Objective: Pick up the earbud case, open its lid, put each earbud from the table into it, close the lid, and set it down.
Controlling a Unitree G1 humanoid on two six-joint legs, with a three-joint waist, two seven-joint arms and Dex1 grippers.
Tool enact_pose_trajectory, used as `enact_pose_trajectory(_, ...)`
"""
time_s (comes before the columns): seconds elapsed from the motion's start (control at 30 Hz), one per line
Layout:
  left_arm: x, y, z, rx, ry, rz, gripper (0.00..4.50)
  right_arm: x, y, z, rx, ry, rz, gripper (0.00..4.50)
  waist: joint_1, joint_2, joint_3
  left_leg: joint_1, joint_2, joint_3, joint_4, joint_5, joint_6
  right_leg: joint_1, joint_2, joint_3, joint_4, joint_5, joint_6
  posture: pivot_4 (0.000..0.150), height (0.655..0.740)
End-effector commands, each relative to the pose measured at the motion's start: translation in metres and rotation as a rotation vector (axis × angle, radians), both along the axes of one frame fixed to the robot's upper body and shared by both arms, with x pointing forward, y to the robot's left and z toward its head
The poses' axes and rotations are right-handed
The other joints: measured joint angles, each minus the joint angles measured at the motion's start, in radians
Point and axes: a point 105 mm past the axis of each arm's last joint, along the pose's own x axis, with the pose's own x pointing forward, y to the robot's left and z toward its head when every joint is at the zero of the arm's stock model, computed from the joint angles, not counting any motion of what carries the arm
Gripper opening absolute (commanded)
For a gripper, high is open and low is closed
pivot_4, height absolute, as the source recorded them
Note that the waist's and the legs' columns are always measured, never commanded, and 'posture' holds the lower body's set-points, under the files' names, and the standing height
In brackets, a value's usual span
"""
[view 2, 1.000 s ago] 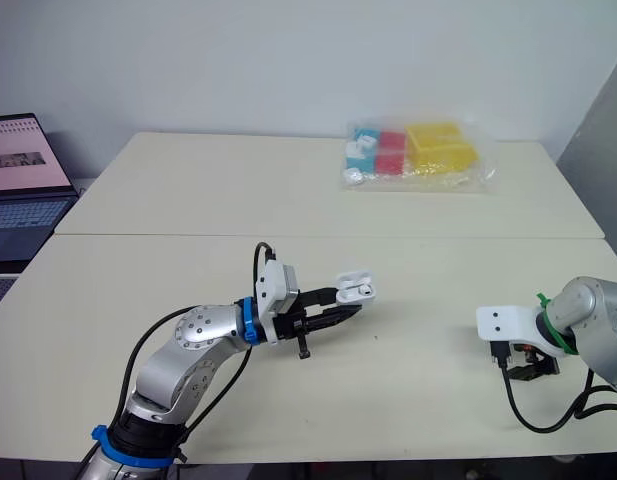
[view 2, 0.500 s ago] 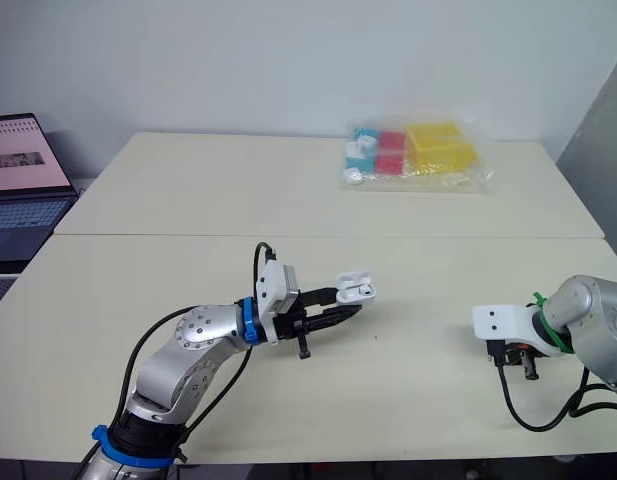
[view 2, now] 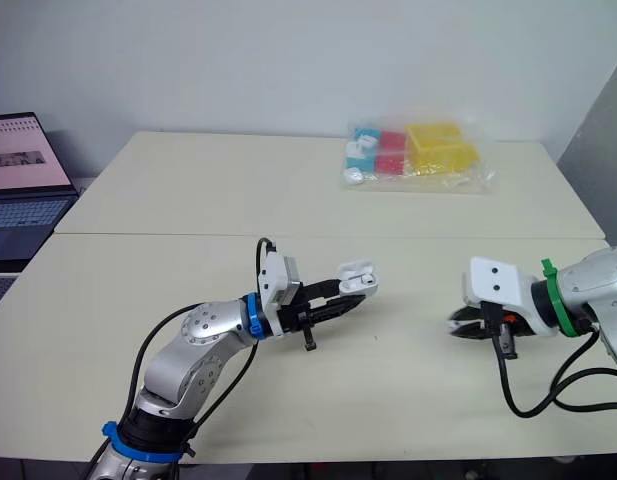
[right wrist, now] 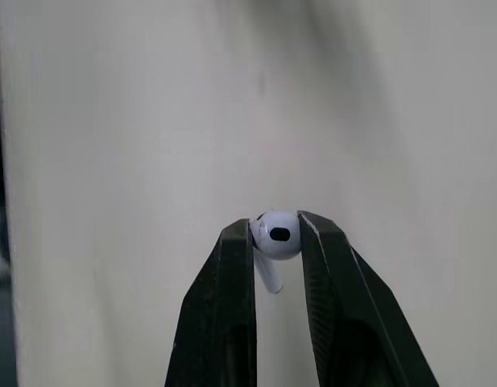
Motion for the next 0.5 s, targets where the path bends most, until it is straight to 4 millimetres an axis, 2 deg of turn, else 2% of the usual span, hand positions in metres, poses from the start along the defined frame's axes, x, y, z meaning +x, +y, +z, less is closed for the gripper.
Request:
enact_pose_trajectory(0.03, 0.001, -0.003, 0.015, -0.042, -0.039, -0.009, 0.81, -0.010, 0.028, 0.026, 0.234, -0.034, -0.006, 0.40, -0.001, 0.000, 0.000, 0.000, 0.000, 0.000, 0.000, 0.000, 0.000, 0.000, 0.000, 0.000, 0.000, 0.000, 0.000, 0.150, 0.7378)
enact_pose_trajectory(0.07, 0.002, -0.003, 0.015, -0.042, -0.039, -0.009, 0.81, -0.010, 0.032, 0.028, 0.267, -0.036, -0.020, 0.40, 0.000, 0.000, 0.000, 0.000, 0.000, 0.000, 0.000, 0.000, 0.000, 0.000, 0.000, 0.001, 0.000, 0.000, 0.000, 0.150, 0.7378)
enact_pose_trajectory(0.17, 0.004, -0.007, 0.018, -0.034, -0.055, -0.033, 0.81, -0.002, 0.055, 0.045, 0.506, -0.111, -0.096, 0.40, 0.000, -0.002, -0.001, 0.000, 0.000, 0.000, 0.000, 0.000, 0.000, 0.000, 0.000, 0.000, 0.000, 0.000, 0.000, 0.150, 0.7378)
enact_pose_trajectory(0.27, 0.007, -0.009, 0.021, -0.038, -0.061, -0.039, 0.81, 0.003, 0.067, 0.052, 0.665, -0.141, -0.155, 0.40, 0.000, -0.001, -0.001, -0.001, 0.000, 0.000, -0.001, 0.000, 0.000, 0.000, 0.000, 0.000, 0.000, 0.000, 0.000, 0.150, 0.7378)
enact_pose_trajectory(0.5, 0.013, -0.012, 0.027, -0.045, -0.063, -0.051, 0.81, 0.023, 0.082, 0.045, 0.801, -0.215, -0.326, 0.40, -0.001, -0.001, -0.001, -0.005, -0.001, 0.000, -0.001, 0.000, 0.000, -0.003, 0.000, 0.000, -0.001, 0.000, 0.000, 0.150, 0.7378)
